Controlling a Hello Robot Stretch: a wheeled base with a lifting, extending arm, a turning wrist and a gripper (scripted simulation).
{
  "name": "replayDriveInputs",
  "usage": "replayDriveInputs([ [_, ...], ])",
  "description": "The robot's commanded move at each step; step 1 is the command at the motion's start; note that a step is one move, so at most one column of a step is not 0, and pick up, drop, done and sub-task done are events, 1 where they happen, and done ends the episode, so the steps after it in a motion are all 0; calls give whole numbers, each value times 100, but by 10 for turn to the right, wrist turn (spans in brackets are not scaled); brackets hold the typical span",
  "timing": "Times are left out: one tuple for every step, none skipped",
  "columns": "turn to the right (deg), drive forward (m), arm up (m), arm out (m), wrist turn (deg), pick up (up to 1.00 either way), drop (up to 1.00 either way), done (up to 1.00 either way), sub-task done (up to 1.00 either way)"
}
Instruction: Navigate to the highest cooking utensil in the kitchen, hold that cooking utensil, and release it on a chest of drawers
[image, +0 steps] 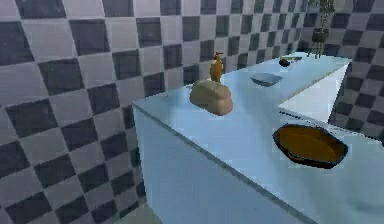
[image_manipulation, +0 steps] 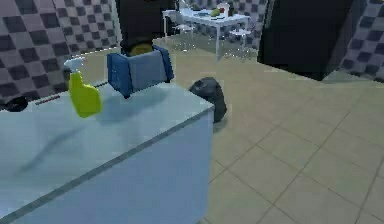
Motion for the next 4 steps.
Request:
replayDriveInputs([
  [-390,0,0,0,0,0,0,0,0],
  [0,60,0,0,0,0,0,0,0],
  [450,0,0,0,0,0,0,0,0],
  [-180,0,0,0,0,0,0,0,0],
])
